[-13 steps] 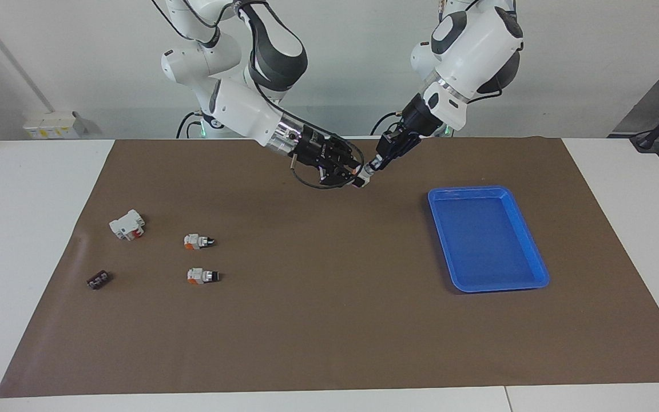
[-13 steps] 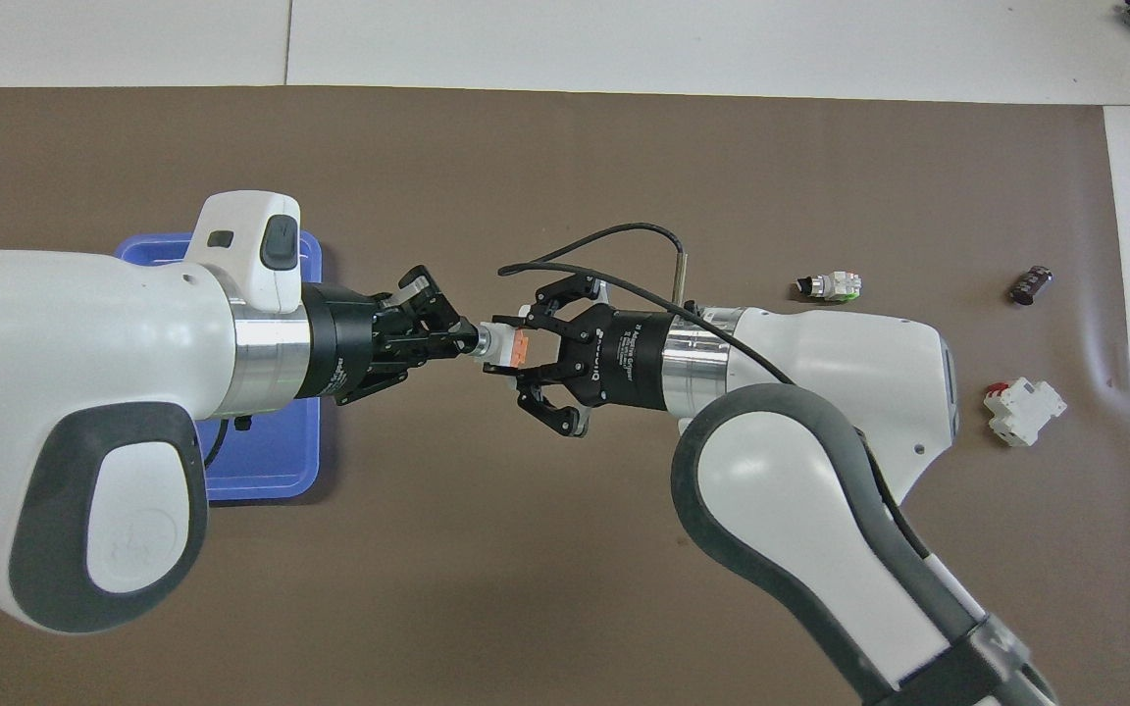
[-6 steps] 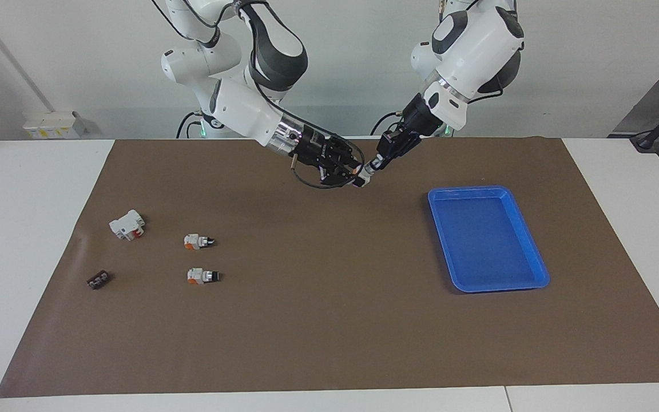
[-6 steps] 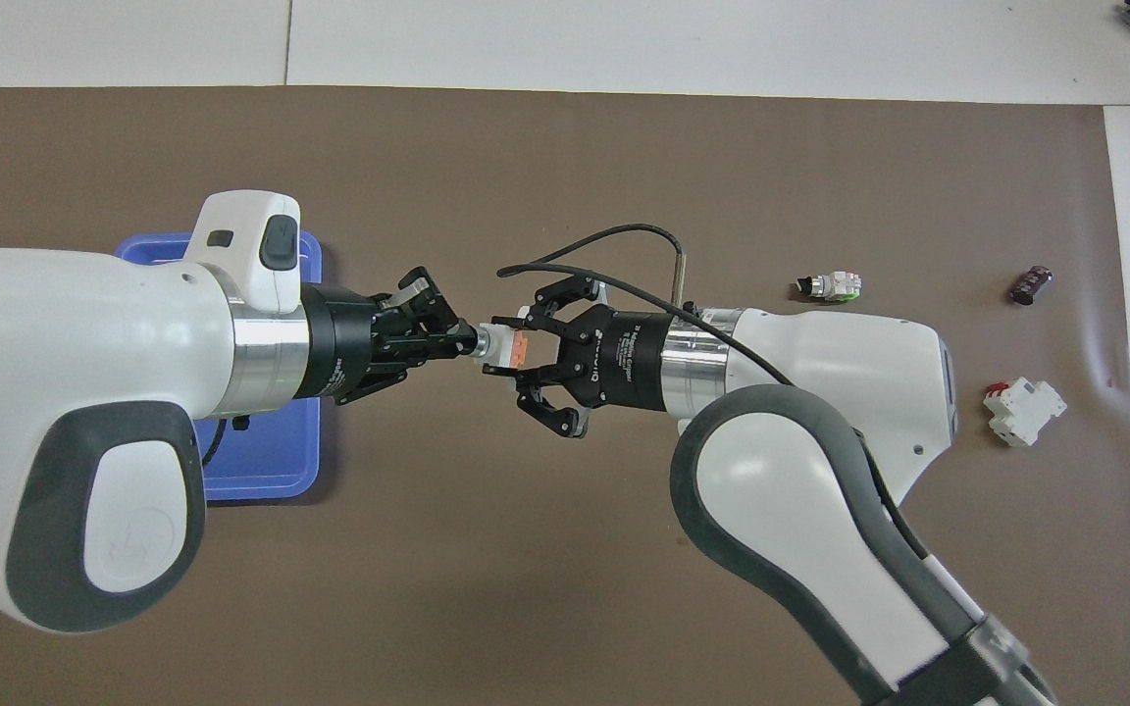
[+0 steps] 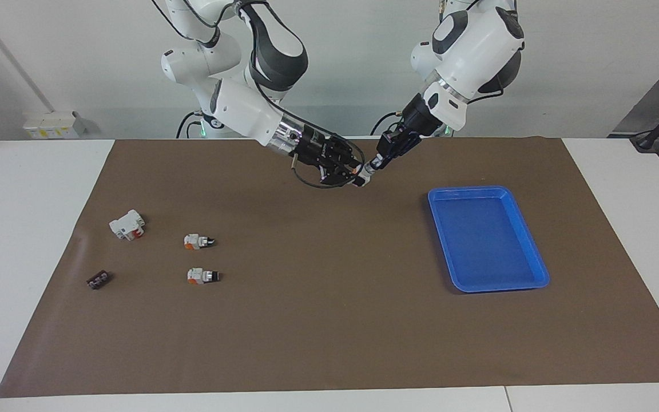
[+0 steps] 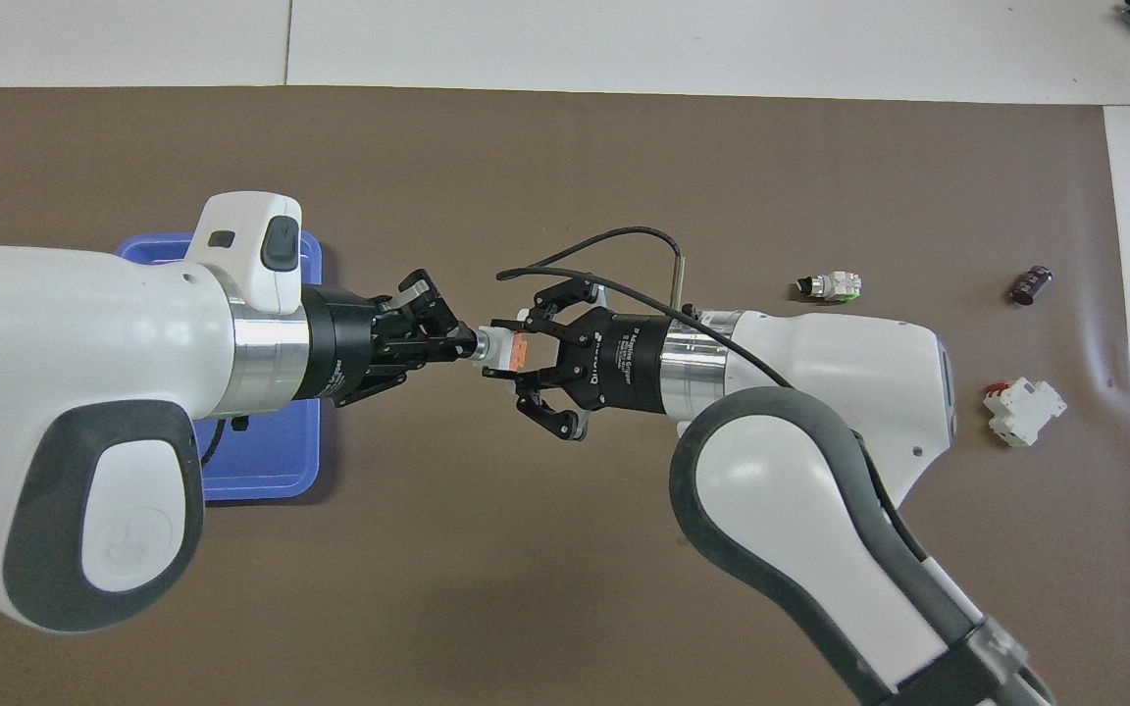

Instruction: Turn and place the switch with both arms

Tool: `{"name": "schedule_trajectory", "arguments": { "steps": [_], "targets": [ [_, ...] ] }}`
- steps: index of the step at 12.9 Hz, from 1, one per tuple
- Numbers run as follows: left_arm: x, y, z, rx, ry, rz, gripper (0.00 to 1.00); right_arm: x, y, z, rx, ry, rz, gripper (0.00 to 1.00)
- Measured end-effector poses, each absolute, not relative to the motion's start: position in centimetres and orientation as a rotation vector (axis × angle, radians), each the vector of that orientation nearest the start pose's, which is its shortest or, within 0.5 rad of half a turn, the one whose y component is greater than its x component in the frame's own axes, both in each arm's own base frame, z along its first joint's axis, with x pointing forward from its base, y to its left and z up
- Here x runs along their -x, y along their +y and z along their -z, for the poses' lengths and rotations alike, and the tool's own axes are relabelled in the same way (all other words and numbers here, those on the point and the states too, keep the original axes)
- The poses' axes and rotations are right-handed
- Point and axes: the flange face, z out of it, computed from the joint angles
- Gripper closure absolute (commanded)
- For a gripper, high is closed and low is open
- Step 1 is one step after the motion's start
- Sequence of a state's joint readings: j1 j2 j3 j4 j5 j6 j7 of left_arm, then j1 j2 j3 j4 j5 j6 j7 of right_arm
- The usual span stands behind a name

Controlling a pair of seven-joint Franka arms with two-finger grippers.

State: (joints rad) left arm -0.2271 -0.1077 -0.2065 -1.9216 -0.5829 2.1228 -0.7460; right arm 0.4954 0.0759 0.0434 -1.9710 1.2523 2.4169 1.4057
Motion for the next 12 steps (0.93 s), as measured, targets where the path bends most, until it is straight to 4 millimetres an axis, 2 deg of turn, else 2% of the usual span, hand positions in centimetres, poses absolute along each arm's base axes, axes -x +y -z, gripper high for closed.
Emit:
{"name": "schedule_trajectory", "arguments": {
  "steps": [3, 6, 12],
  "targets": [
    [-49.5, -26.6, -57.9, -2.490, 0.645, 0.020, 1.00, -51.9, 31.5, -47.6, 1.454, 1.682, -0.762, 1.00],
    [-48.5, -28.5, -58.8, -2.579, 0.547, -0.042, 1.00, -52.0, 31.4, -47.4, 1.452, 1.687, -0.759, 1.00],
    [-48.6, -28.8, -58.8, -2.594, 0.533, -0.052, 1.00, -52.1, 31.3, -47.4, 1.450, 1.689, -0.758, 1.00]
  ]
}}
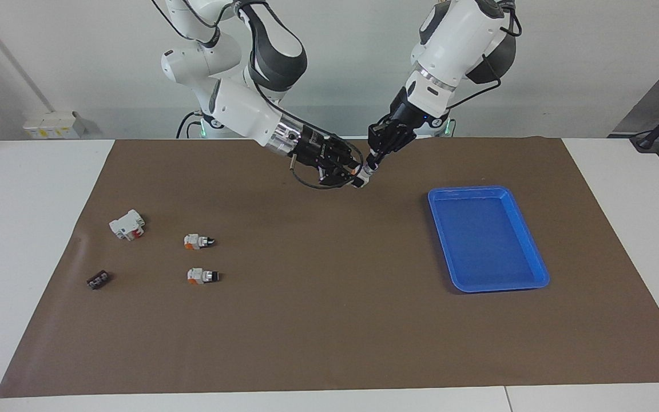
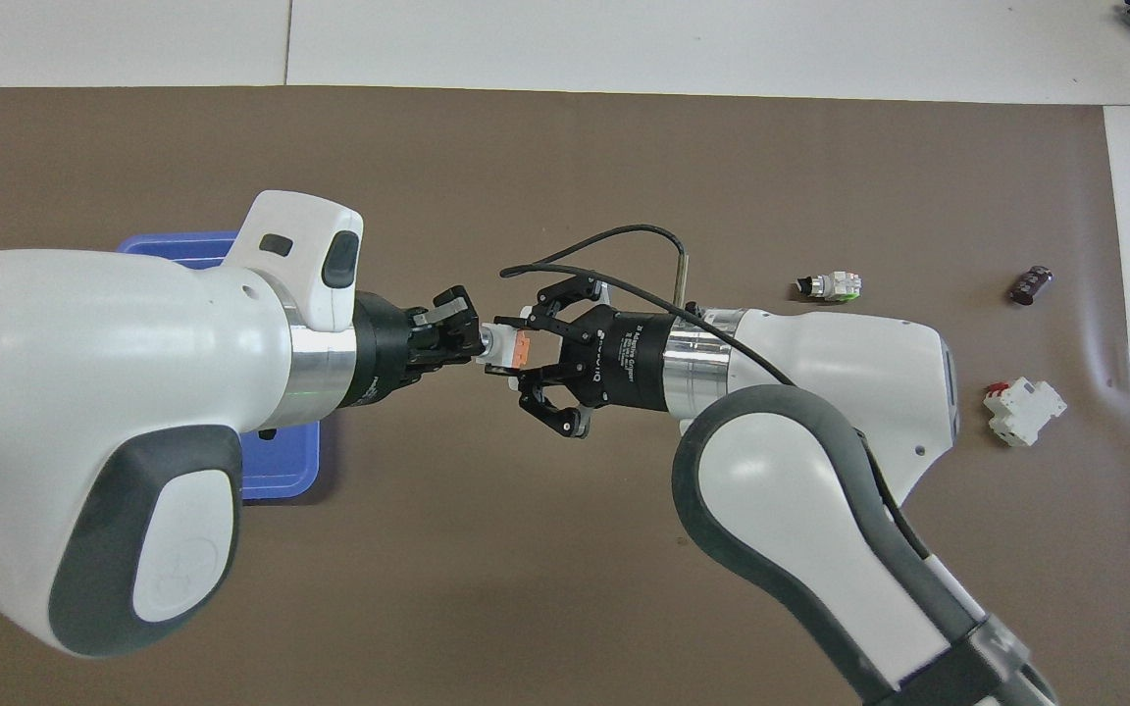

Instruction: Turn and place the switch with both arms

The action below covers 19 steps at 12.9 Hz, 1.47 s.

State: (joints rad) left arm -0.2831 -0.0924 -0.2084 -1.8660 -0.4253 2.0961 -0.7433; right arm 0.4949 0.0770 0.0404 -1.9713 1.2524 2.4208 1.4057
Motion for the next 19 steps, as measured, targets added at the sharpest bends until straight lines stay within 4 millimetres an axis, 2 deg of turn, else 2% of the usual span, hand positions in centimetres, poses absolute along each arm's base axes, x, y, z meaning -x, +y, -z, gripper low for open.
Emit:
{"name": "schedule_trajectory", "arguments": {
  "steps": [4, 7, 14, 19],
  "targets": [
    [-48.7, -28.7, -58.7, 3.559, -0.738, 0.063, 1.00, -52.1, 31.4, -47.3, 1.450, 1.690, -0.759, 1.00],
    [-49.1, -28.1, -58.6, 3.572, -0.835, -0.003, 1.00, -52.1, 31.4, -47.4, 1.450, 1.688, -0.757, 1.00],
    [-49.6, -27.3, -58.5, 3.387, -1.427, -0.190, 1.00, -52.3, 31.8, -47.5, 1.449, 1.683, -0.753, 1.00],
    [-49.9, -26.6, -58.2, 2.987, -2.058, -0.396, 1.00, -52.4, 32.4, -47.2, 1.454, 1.684, -0.751, 1.00]
  ]
}}
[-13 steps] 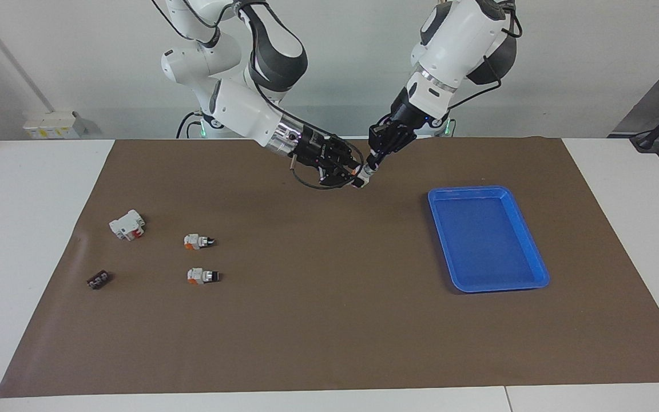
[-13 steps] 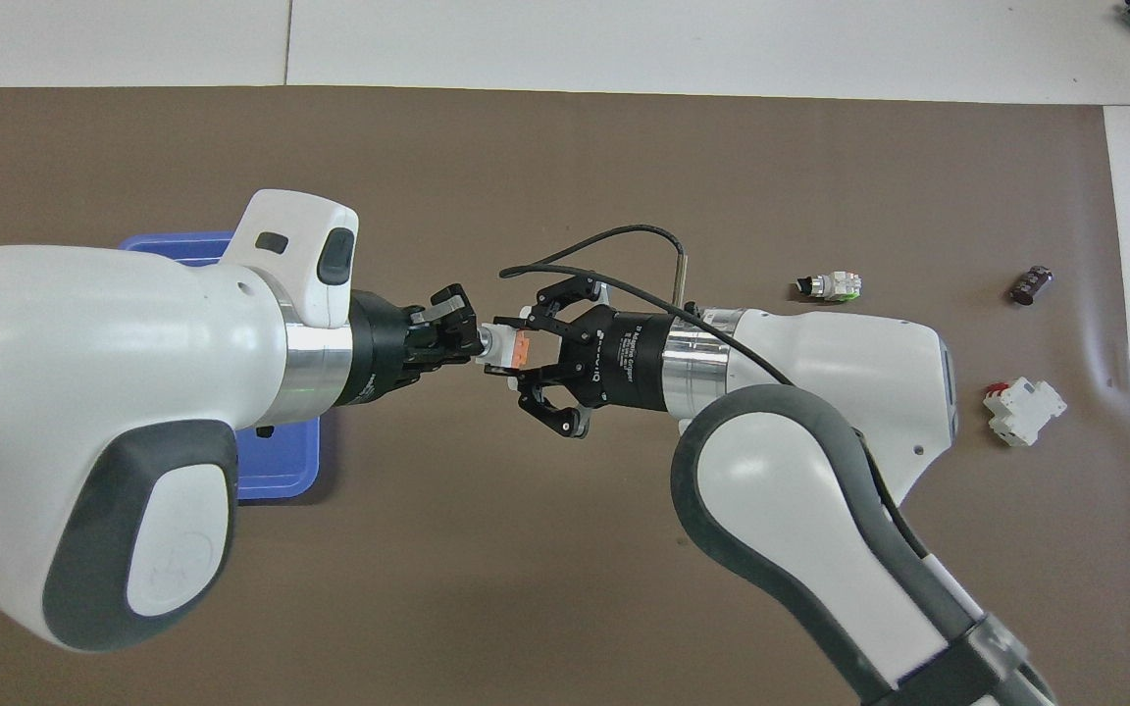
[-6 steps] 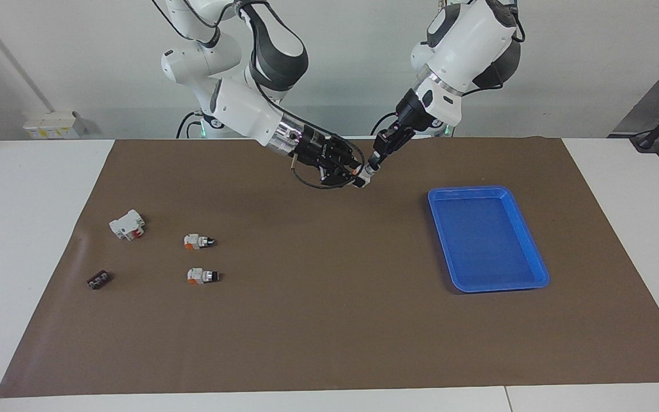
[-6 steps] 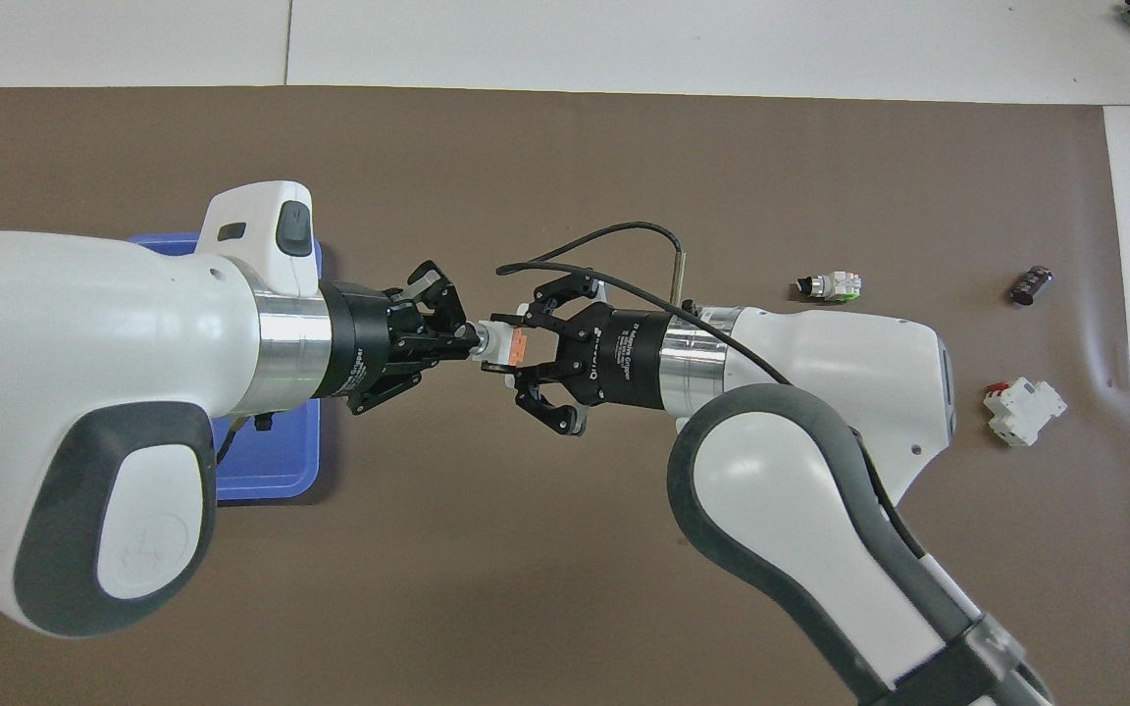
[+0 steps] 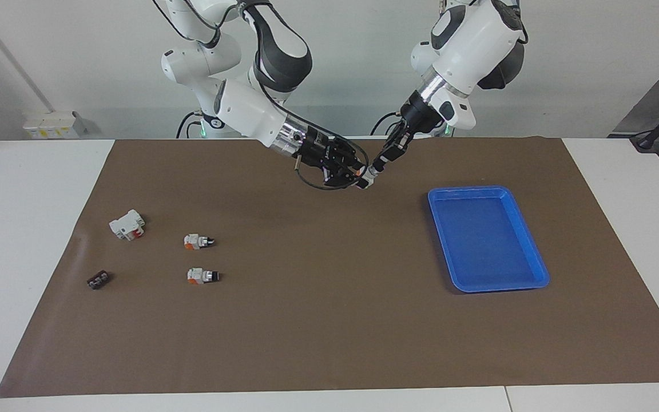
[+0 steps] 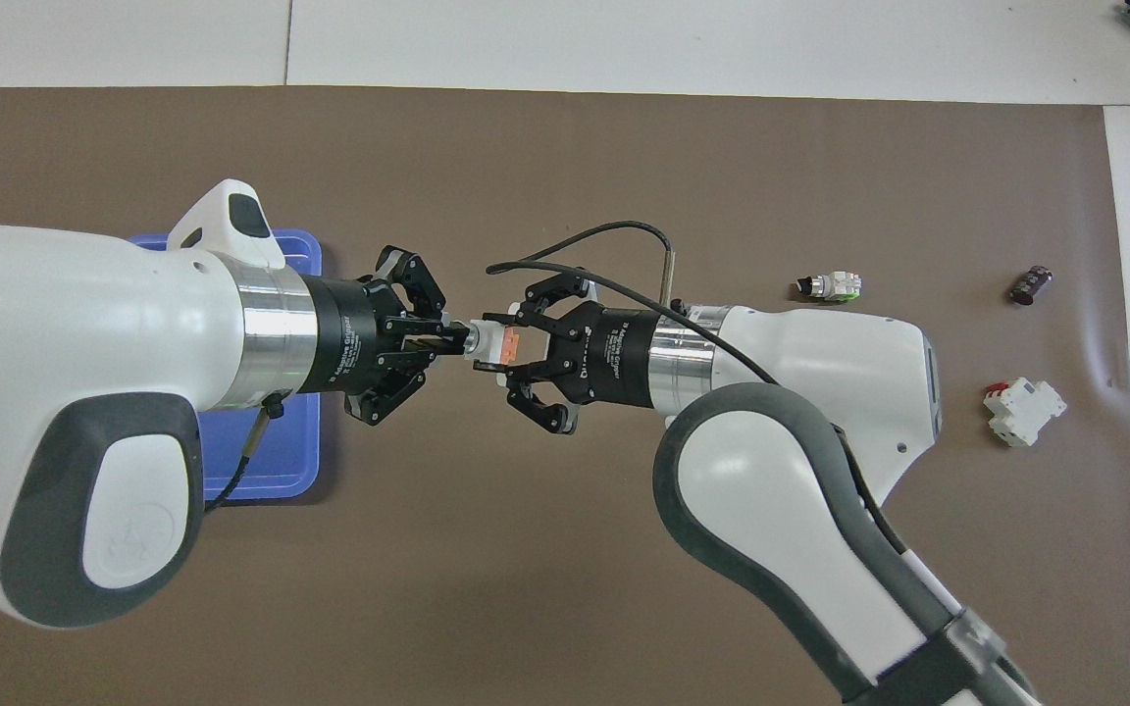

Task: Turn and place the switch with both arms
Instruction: 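Grasp the switch with the left gripper and open the right gripper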

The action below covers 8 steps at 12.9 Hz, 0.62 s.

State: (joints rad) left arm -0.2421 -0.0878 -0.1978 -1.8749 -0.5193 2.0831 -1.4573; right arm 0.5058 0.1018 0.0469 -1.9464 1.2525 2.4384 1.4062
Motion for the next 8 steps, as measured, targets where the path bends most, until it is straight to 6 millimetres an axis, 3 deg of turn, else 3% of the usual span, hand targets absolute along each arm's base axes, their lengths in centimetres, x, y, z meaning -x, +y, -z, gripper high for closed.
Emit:
{"name": "schedule_trajectory", "arguments": {
  "steps": [8],
  "targets": [
    [-50.03, -26.13, -57.93, -1.588, 2.183, 0.480, 1.00, -52.32, 33.10, -46.81, 1.464, 1.681, -0.759, 1.00]
  ]
}}
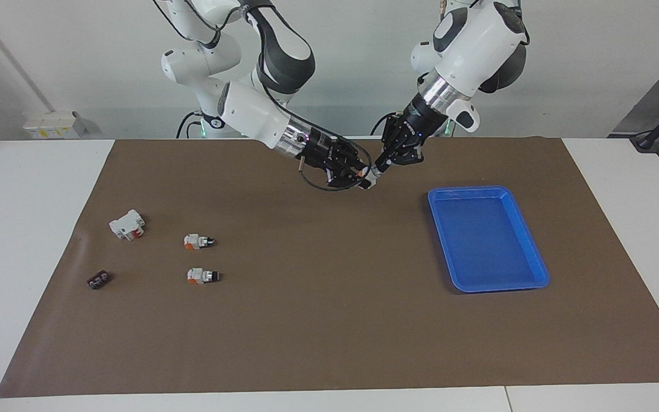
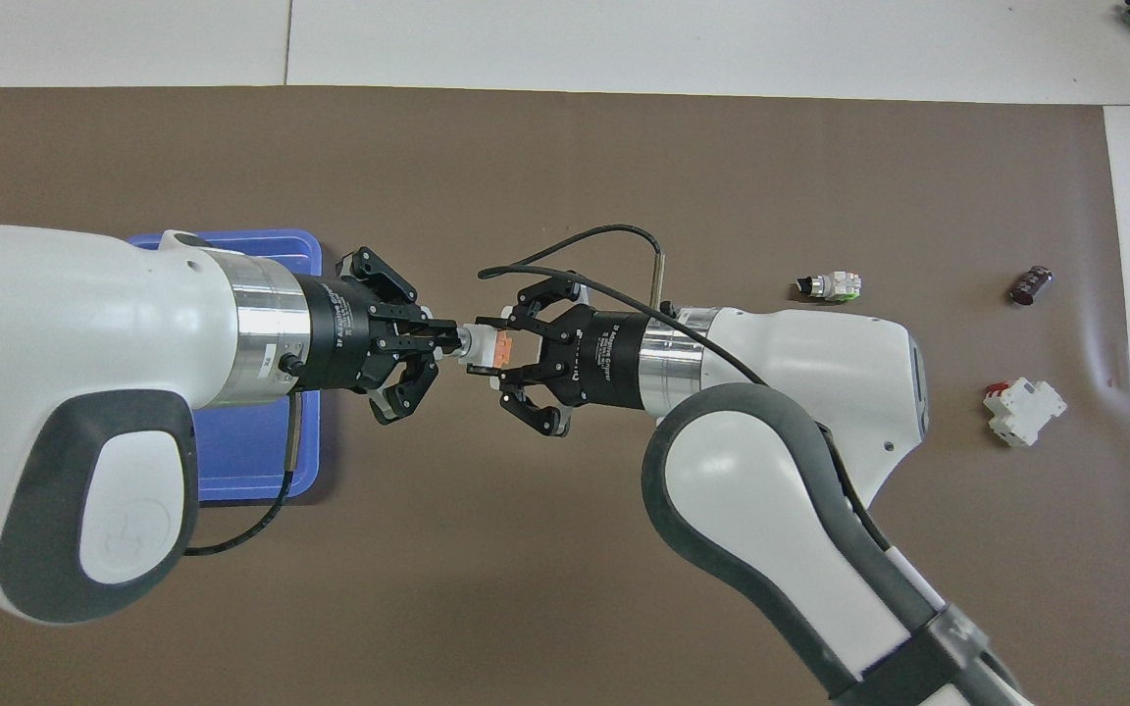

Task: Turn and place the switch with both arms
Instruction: 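Grasp the switch with the left gripper and open the right gripper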

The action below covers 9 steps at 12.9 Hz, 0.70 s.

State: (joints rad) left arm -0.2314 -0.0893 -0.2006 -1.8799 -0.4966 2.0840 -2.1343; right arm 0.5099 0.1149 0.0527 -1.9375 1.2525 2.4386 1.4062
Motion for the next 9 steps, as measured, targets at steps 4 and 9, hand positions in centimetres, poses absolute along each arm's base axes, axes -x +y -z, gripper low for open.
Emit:
{"name": "schedule_trajectory", "arguments": {
  "steps": [4, 9],
  "targets": [
    [-50.11, -25.90, -57.76, -1.341, 2.388, 0.534, 1.00, -52.29, 33.47, -46.61, 1.467, 1.681, -0.759, 1.00],
    [-50.15, -25.75, -57.61, -1.294, 2.423, 0.541, 1.00, -52.32, 33.64, -46.48, 1.469, 1.682, -0.759, 1.00]
  ]
}}
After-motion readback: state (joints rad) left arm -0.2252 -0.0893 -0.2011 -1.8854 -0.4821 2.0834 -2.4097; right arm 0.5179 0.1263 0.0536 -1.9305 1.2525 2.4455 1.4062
